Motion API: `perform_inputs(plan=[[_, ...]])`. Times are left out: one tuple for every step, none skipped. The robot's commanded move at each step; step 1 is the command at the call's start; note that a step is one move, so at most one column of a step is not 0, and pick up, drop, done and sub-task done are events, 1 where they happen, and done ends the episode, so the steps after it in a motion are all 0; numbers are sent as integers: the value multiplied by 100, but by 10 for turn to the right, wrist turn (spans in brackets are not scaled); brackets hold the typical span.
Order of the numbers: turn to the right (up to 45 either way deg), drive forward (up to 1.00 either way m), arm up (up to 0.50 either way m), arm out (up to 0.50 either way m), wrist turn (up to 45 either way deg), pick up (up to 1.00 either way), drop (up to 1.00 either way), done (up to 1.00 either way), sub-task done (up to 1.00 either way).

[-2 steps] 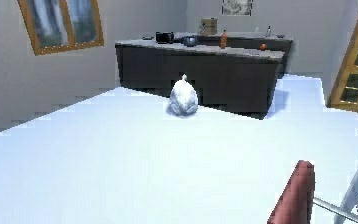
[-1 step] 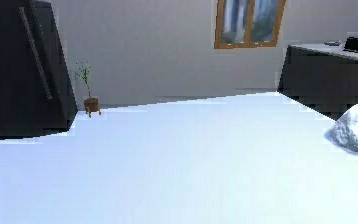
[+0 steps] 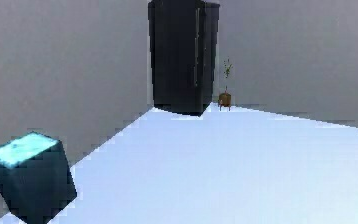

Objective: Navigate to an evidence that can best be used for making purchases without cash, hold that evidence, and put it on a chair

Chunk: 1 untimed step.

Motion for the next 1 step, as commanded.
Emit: perform_inputs(plan=[[450, 0, 0, 0, 0, 0, 0, 0, 0]])
